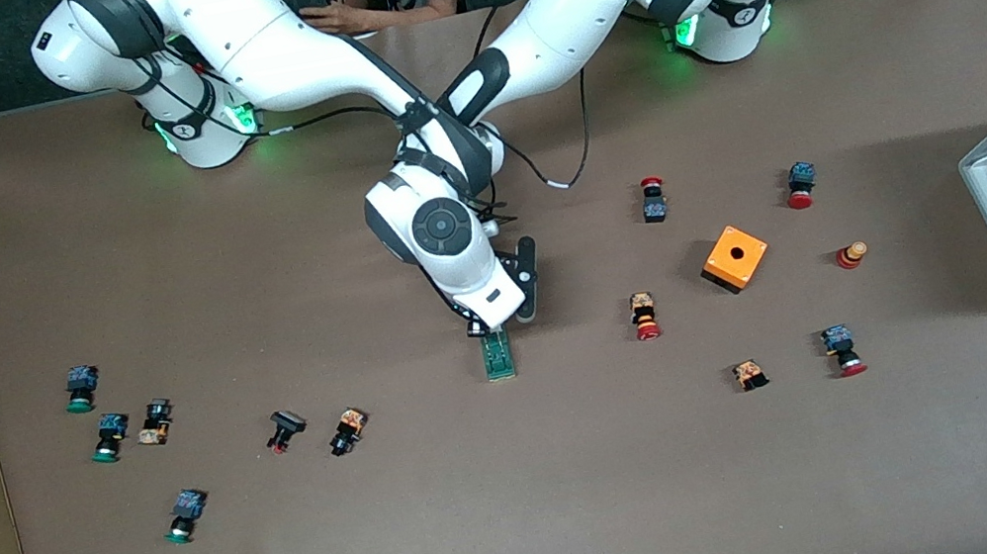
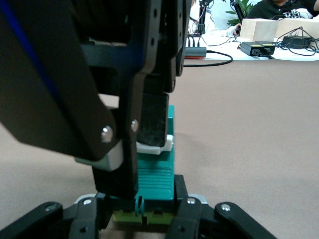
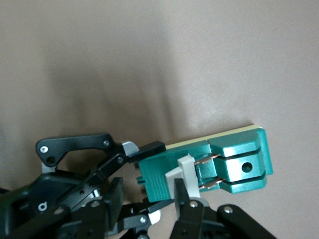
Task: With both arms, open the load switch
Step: 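Keep pressing the white lever with the right gripper, then open the right gripper and lift it off the white lever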
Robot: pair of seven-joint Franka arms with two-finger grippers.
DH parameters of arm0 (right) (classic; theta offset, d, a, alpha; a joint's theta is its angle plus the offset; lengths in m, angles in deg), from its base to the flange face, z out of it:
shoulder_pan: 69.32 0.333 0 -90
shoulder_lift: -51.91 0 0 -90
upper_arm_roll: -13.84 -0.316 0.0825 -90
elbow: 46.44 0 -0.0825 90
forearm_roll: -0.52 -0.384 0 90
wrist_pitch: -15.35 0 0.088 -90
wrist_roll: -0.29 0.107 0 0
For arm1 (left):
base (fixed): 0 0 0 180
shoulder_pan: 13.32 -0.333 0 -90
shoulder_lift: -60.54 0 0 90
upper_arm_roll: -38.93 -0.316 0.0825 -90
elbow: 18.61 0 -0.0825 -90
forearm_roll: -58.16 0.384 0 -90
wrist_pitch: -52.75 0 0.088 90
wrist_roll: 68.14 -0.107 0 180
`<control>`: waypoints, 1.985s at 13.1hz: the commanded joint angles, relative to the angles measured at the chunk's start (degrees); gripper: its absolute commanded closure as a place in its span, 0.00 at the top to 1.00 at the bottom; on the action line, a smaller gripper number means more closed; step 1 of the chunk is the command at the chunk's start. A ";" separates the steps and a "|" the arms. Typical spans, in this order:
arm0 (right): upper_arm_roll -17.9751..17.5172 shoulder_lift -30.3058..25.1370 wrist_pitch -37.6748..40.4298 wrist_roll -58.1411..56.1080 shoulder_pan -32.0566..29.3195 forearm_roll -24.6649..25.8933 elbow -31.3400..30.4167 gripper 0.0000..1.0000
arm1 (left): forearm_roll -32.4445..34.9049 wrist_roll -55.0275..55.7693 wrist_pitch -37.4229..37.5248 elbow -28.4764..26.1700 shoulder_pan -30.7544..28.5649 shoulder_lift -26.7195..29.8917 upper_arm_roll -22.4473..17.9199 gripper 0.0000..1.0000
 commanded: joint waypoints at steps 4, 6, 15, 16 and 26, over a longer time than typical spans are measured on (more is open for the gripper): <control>-0.36 0.41 -1.65 0.21 -0.14 -1.47 -0.26 0.50 | -1.27 2.19 0.95 -0.52 2.11 -0.89 0.83 0.47; -0.36 -0.64 -1.04 0.30 -0.31 -1.73 -0.26 0.72 | -1.27 2.19 0.95 -0.44 2.11 -0.88 0.83 0.47; -0.09 -5.21 3.17 0.38 -1.28 -2.00 0.00 1.00 | -1.36 2.19 0.95 -0.44 2.11 -0.97 0.83 0.47; -0.09 -6.17 3.88 1.52 -2.07 -2.00 0.00 1.00 | -1.36 2.19 0.95 -0.44 2.11 -0.89 0.83 0.47; -0.09 -16.45 13.55 16.19 -6.47 -2.09 1.06 1.00 | -1.36 2.19 0.95 -0.44 2.11 -0.88 0.83 0.47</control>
